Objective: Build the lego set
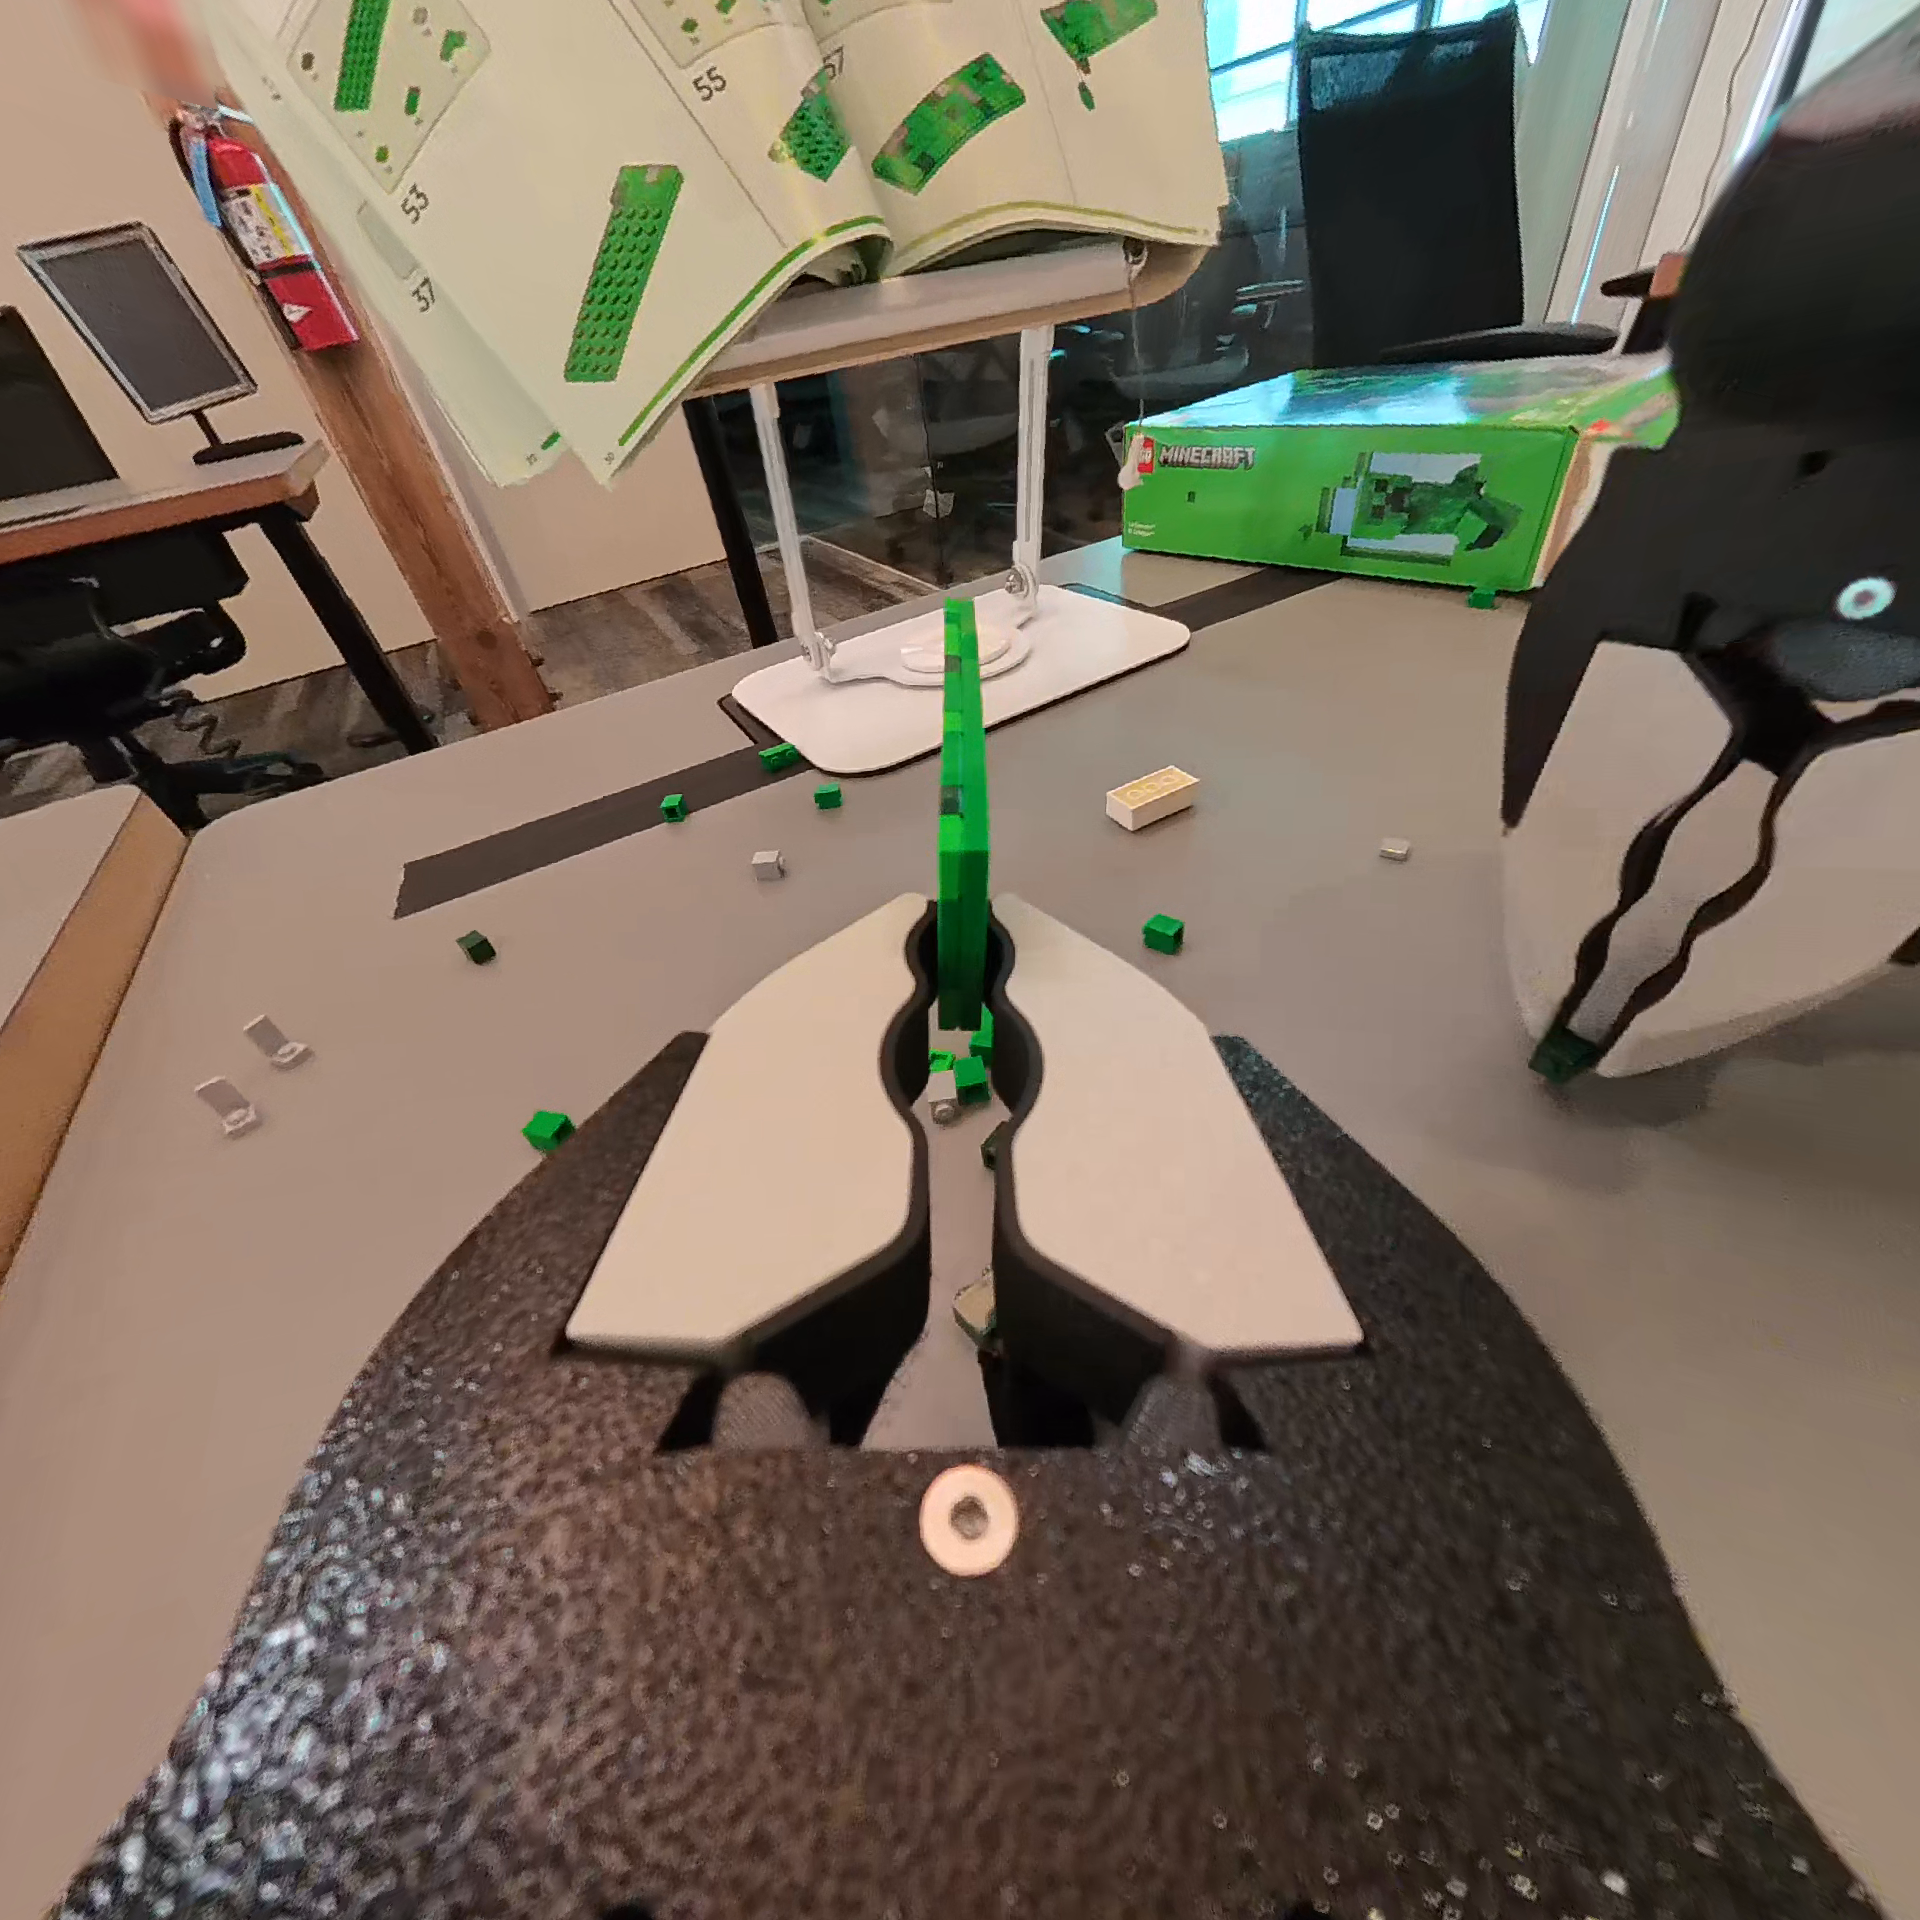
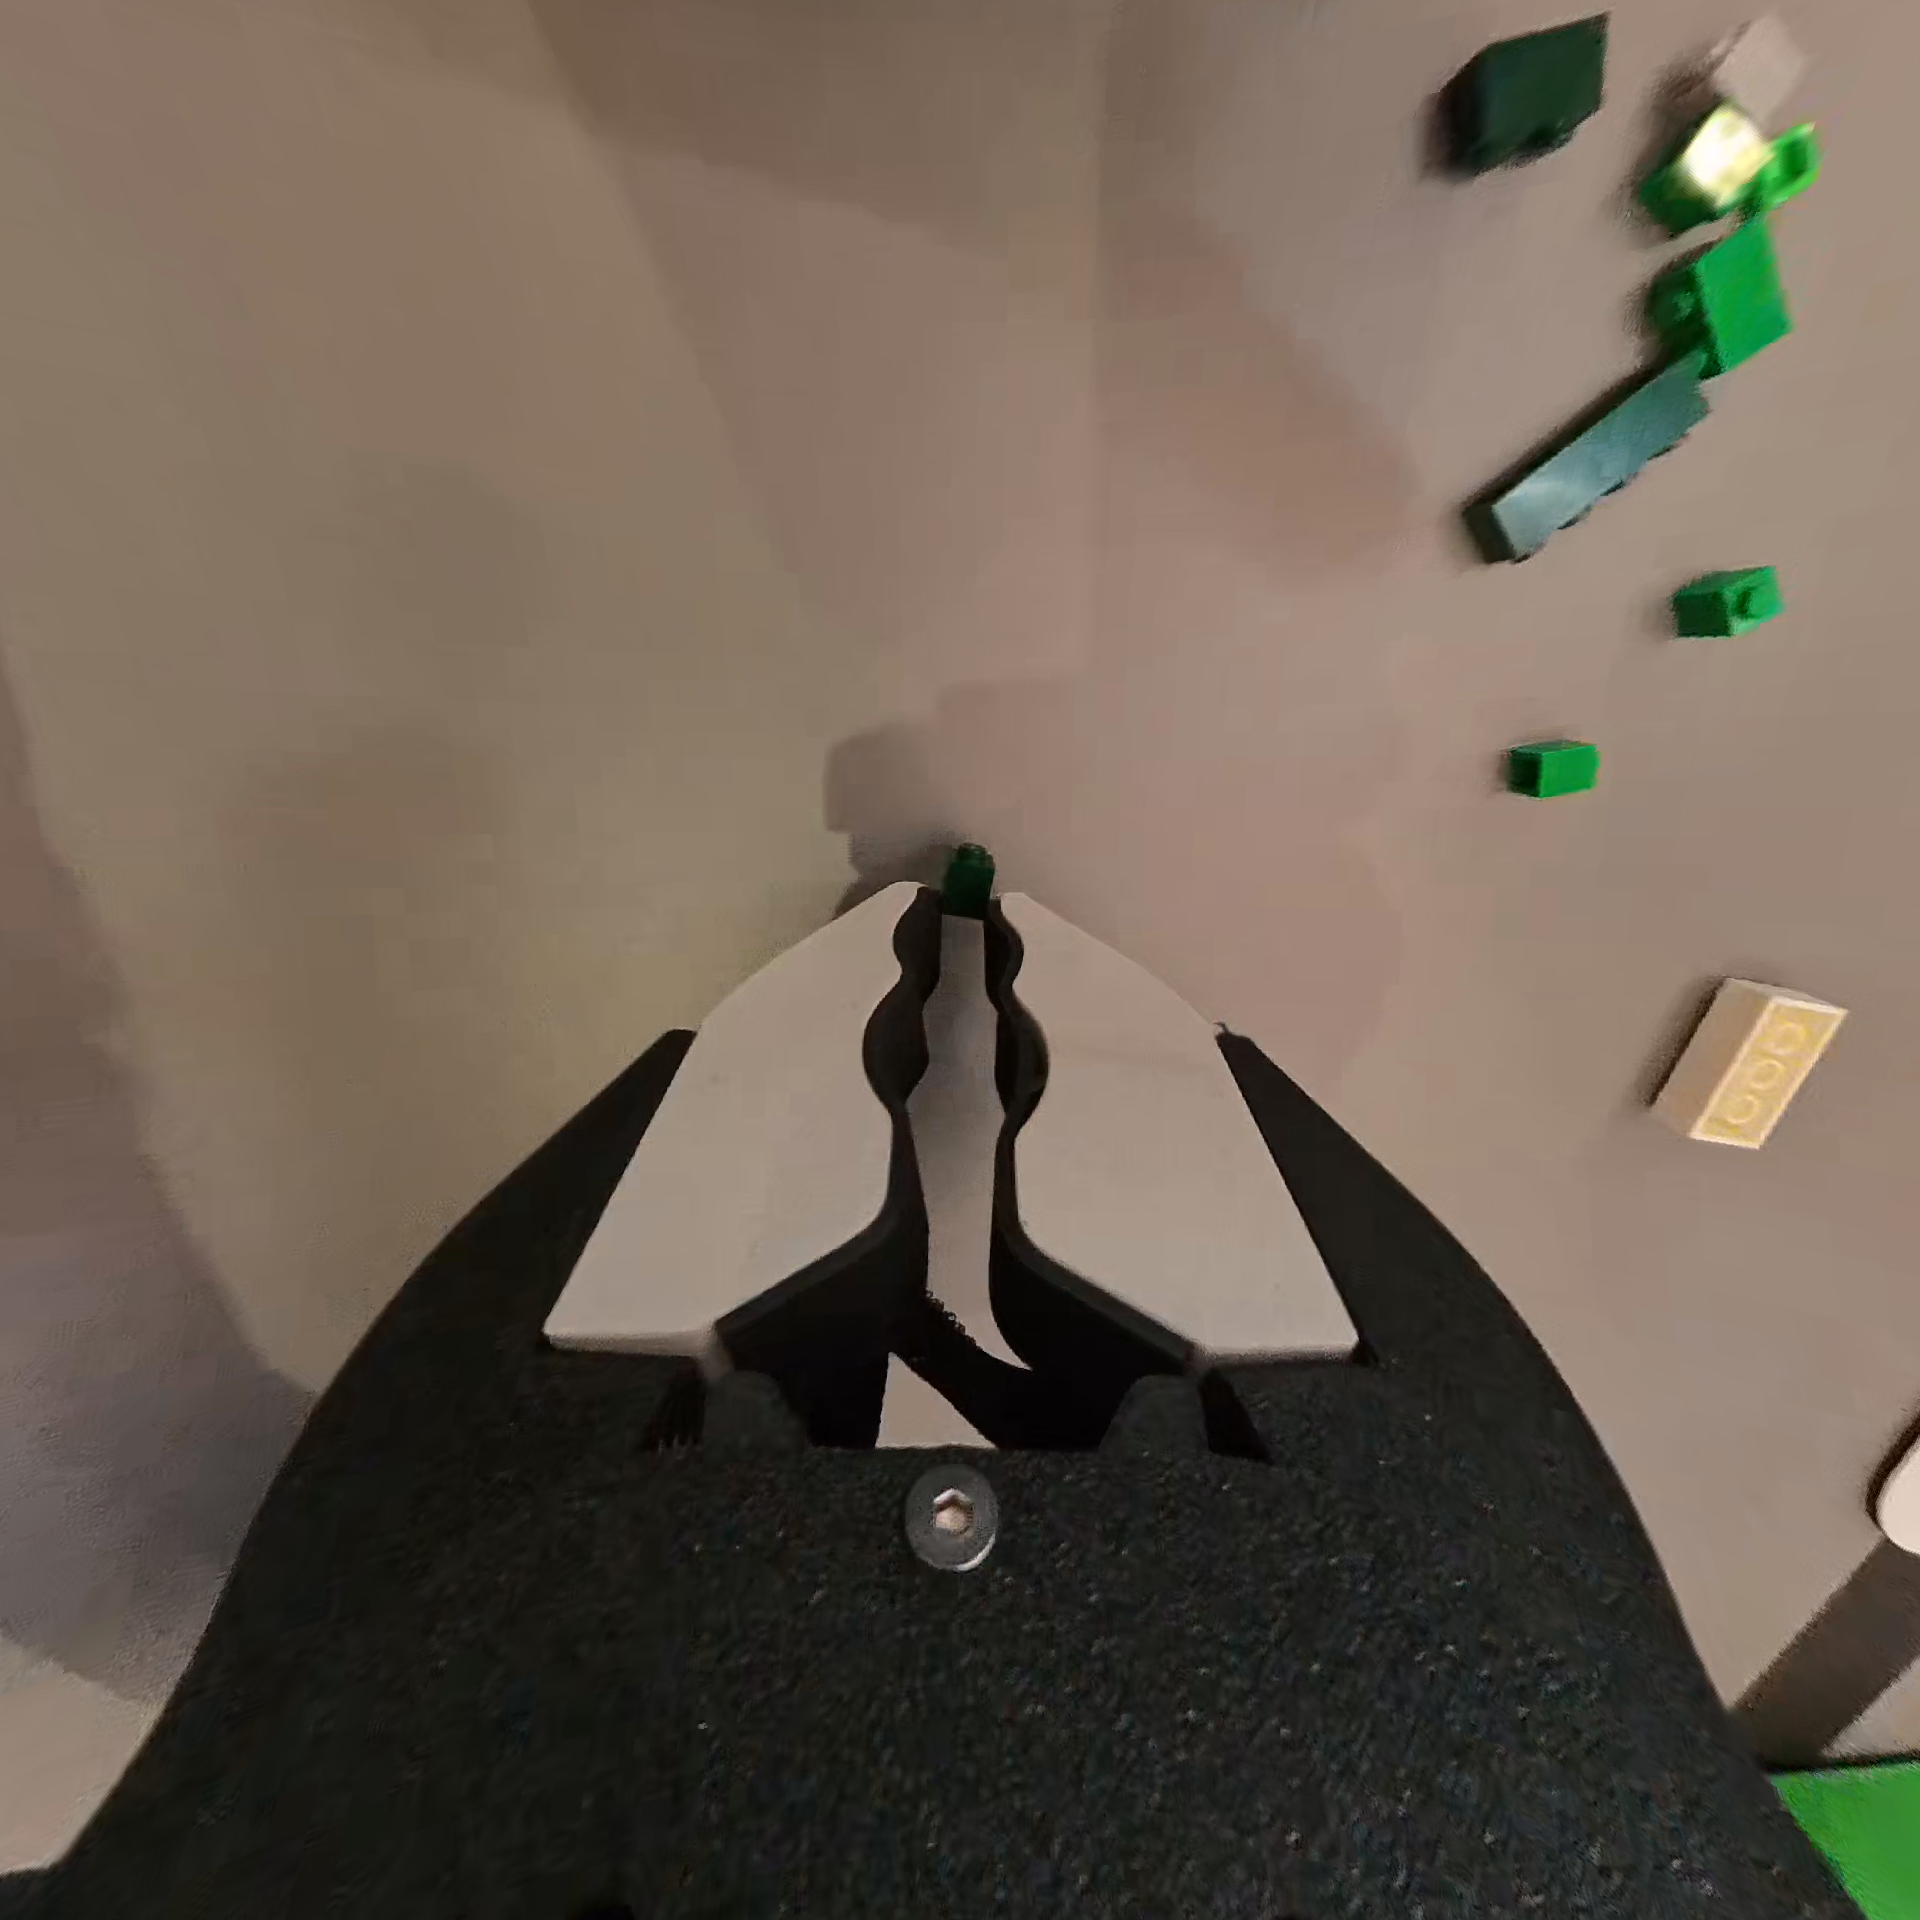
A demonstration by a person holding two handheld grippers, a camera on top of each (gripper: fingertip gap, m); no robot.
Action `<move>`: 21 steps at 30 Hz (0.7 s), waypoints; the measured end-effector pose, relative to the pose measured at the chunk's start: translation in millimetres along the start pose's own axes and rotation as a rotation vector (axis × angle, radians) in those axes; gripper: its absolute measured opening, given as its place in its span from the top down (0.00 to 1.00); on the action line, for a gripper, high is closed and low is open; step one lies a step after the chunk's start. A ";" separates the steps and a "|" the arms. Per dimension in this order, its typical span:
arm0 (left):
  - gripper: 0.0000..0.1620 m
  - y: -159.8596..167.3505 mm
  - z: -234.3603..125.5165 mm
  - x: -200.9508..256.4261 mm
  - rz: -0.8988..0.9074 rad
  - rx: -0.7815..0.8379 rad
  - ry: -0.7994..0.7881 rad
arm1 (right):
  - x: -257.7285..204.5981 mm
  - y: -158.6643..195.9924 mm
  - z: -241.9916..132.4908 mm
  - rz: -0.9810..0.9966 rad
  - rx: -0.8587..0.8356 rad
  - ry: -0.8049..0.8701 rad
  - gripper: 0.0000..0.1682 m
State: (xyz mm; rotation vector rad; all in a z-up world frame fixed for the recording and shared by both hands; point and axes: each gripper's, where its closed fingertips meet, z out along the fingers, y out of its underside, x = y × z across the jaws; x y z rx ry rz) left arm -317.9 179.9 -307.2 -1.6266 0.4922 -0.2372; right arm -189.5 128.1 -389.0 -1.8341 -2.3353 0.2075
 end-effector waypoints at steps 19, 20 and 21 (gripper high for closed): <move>0.96 -4.8 0.2 6.6 -0.011 0.031 0.039 | -1.0 -4.4 -3.8 0.319 0.621 0.211 0.91; 0.96 -4.9 0.3 6.7 -0.013 0.033 0.040 | -1.4 -3.8 -2.1 0.338 0.626 0.197 0.91; 0.96 -4.8 0.3 6.9 -0.015 0.033 0.042 | -0.9 -3.0 -1.1 0.346 0.622 0.197 0.92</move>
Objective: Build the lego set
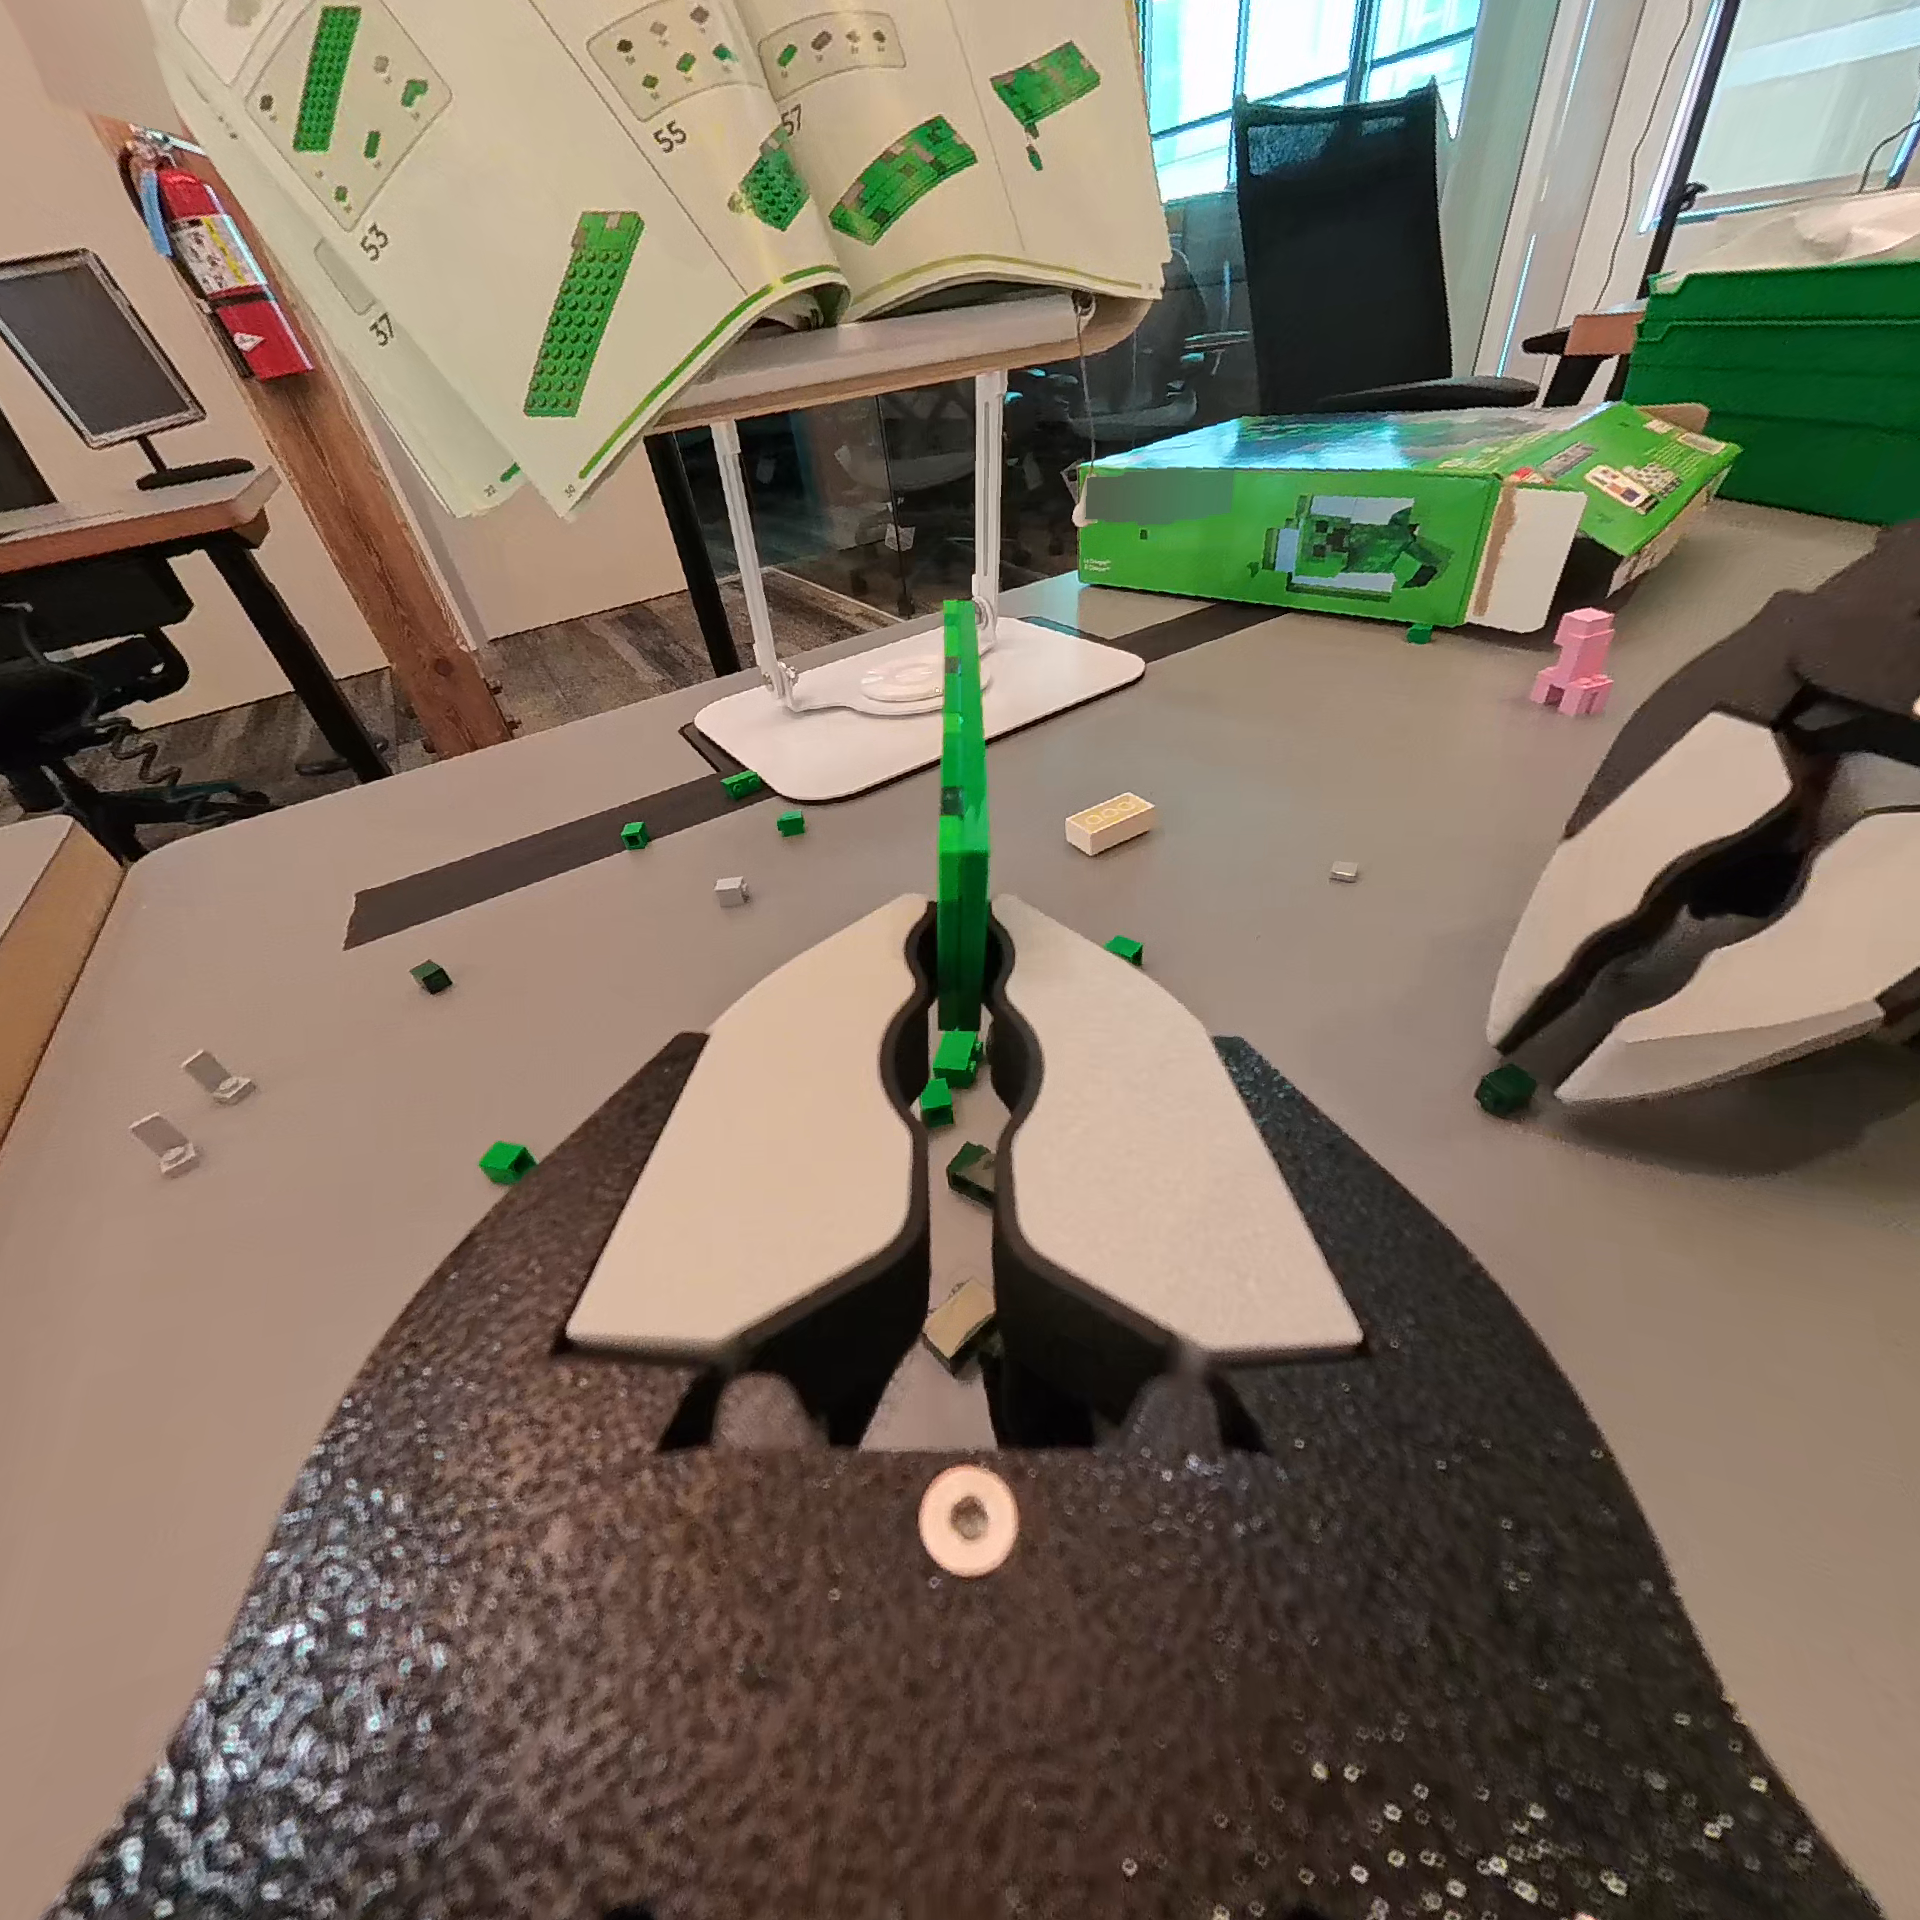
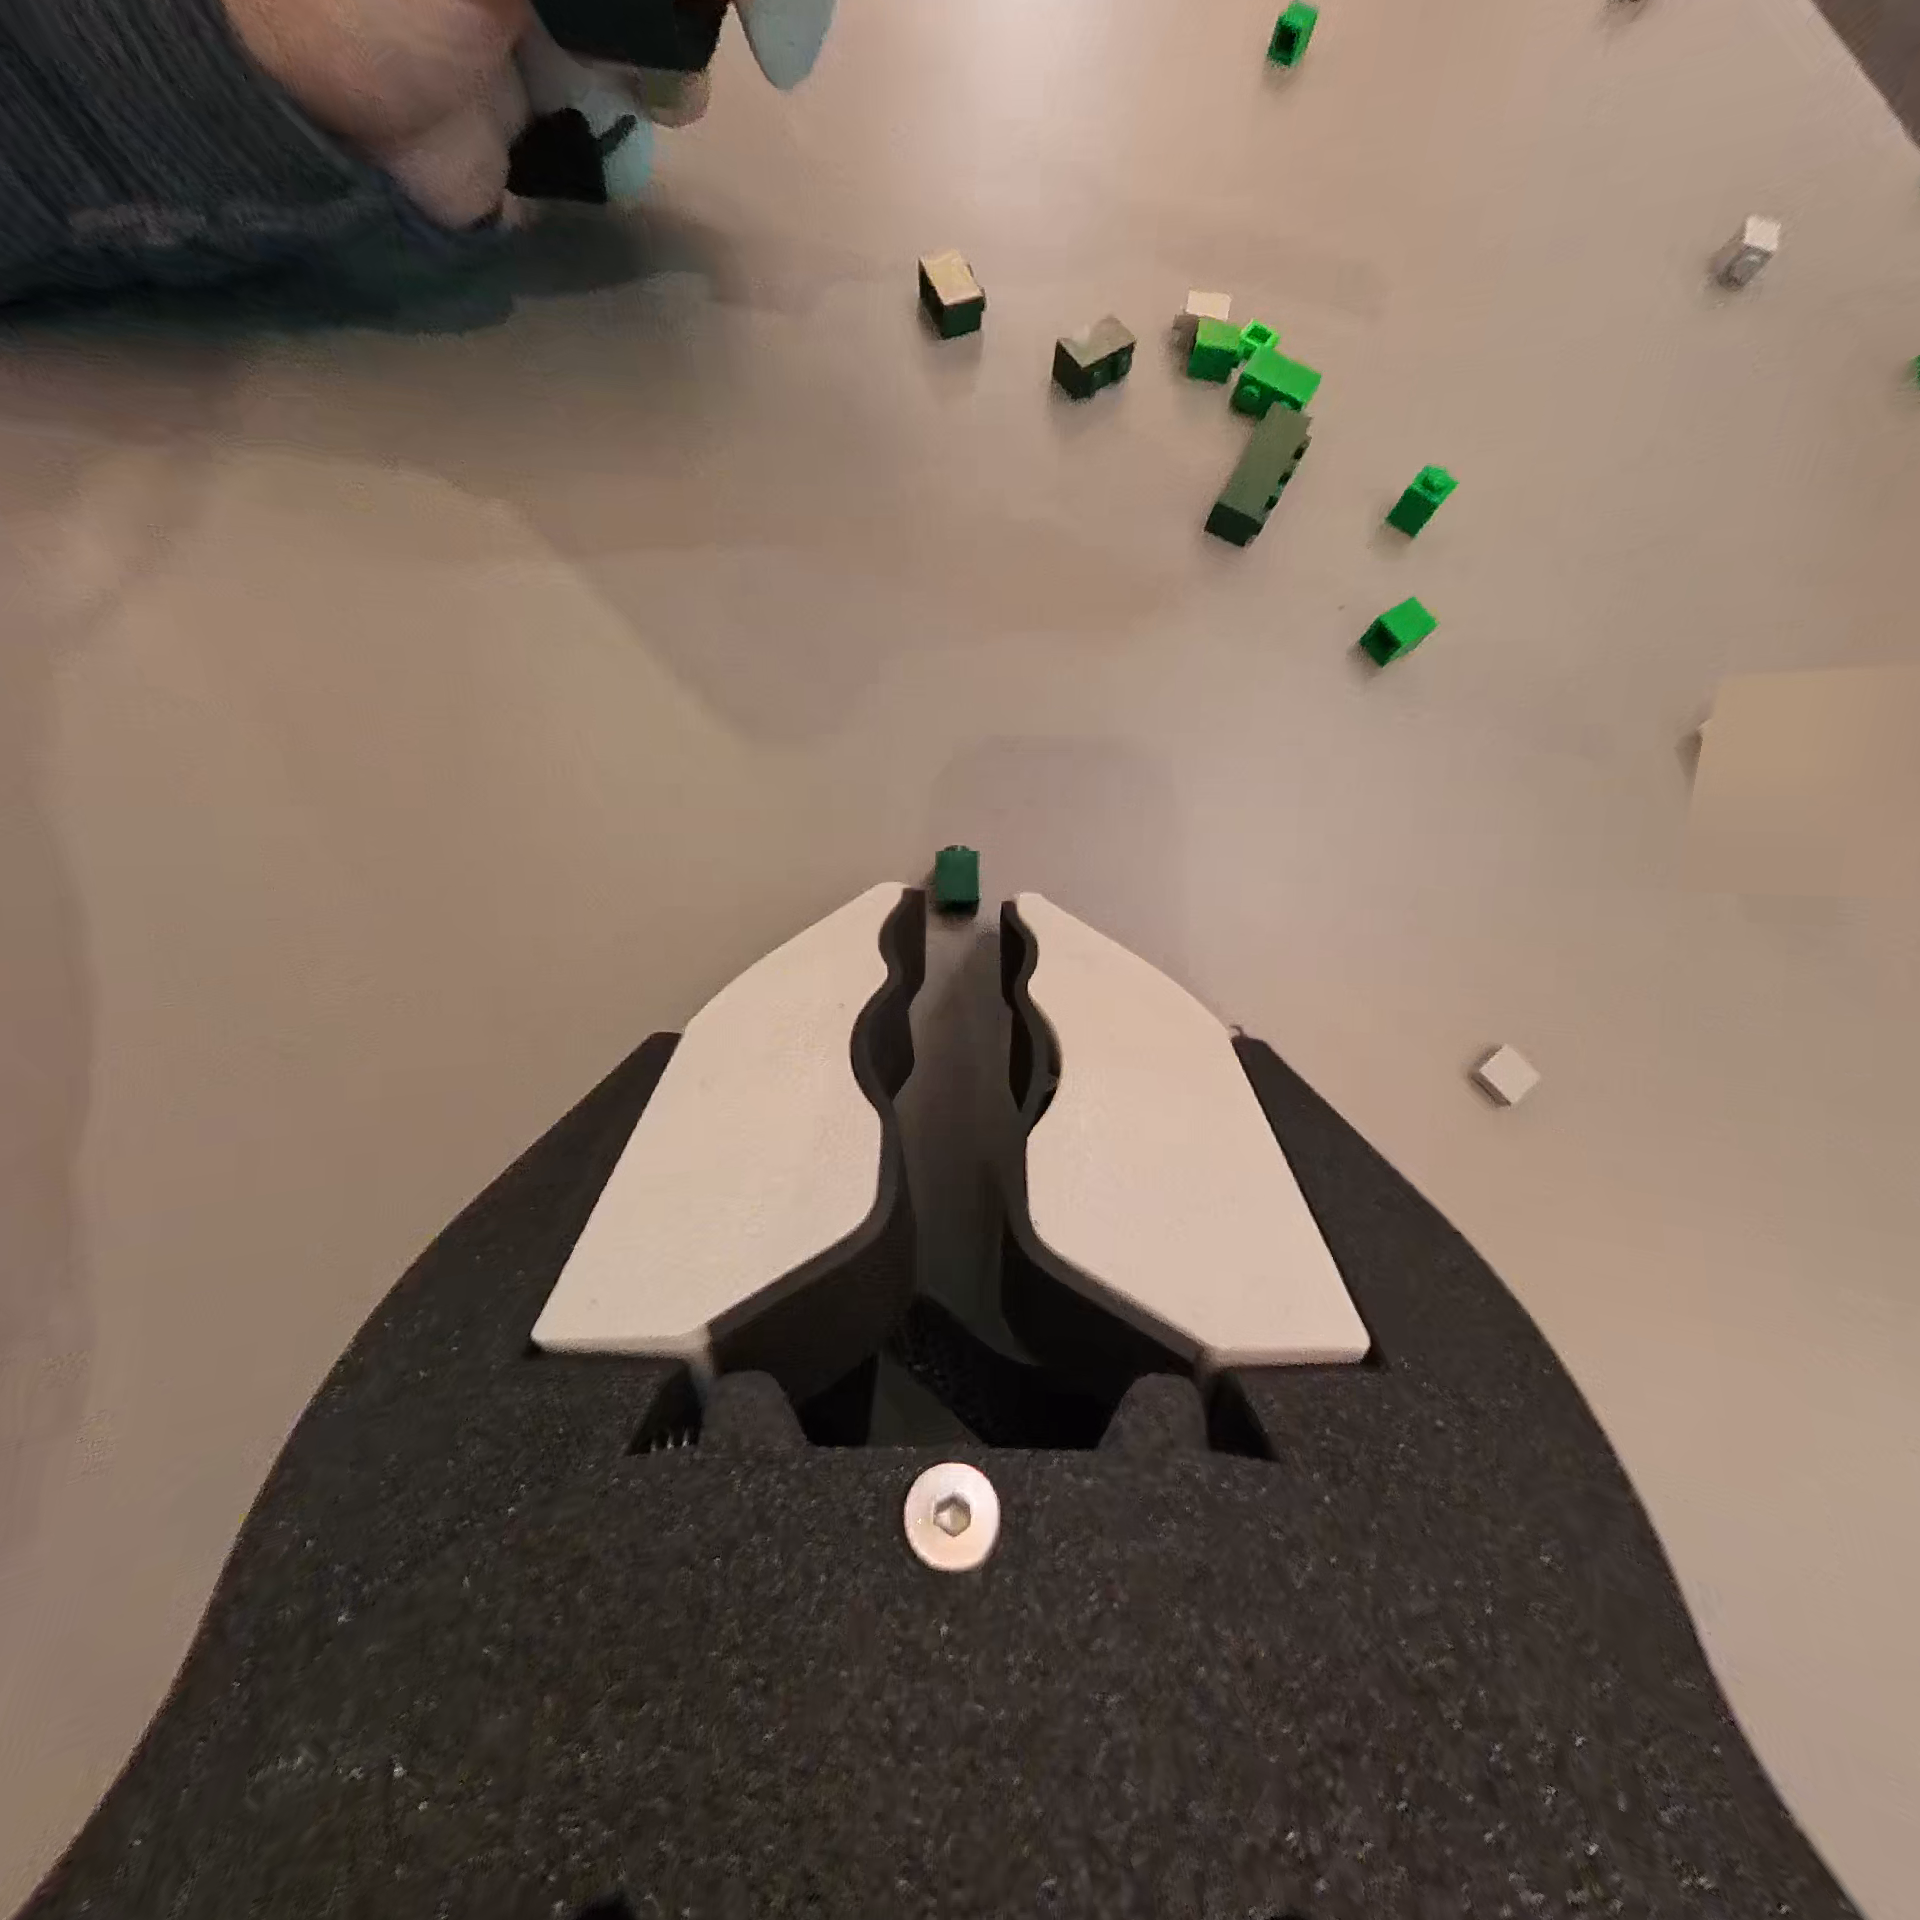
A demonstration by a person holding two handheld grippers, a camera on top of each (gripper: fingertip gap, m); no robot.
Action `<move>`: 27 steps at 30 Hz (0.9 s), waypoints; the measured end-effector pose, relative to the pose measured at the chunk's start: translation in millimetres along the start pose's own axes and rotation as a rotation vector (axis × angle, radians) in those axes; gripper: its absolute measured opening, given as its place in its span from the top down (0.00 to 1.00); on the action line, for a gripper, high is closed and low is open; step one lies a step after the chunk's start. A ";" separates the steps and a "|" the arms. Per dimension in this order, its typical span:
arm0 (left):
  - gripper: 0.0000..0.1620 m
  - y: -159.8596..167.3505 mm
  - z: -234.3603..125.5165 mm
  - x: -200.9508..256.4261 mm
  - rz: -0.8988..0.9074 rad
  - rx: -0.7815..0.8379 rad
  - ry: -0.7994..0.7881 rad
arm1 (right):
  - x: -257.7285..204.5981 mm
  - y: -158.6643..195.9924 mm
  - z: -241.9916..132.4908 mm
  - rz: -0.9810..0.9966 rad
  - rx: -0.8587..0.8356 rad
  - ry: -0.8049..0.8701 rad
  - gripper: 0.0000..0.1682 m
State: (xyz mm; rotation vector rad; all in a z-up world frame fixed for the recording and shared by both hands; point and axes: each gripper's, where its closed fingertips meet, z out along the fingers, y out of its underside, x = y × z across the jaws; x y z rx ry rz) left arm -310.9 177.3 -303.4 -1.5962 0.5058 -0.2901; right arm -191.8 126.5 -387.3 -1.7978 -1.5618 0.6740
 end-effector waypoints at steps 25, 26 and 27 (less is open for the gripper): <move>0.96 -1.3 2.9 13.0 0.067 -0.001 -0.005 | -2.0 -133.5 -24.2 0.041 0.315 0.119 0.96; 0.96 -2.8 2.6 14.3 0.087 0.006 -0.009 | -2.6 -139.4 -21.3 0.024 0.312 0.132 0.96; 0.96 -4.0 2.3 15.2 0.105 0.010 -0.012 | -1.9 -143.1 -18.1 0.016 0.308 0.147 0.96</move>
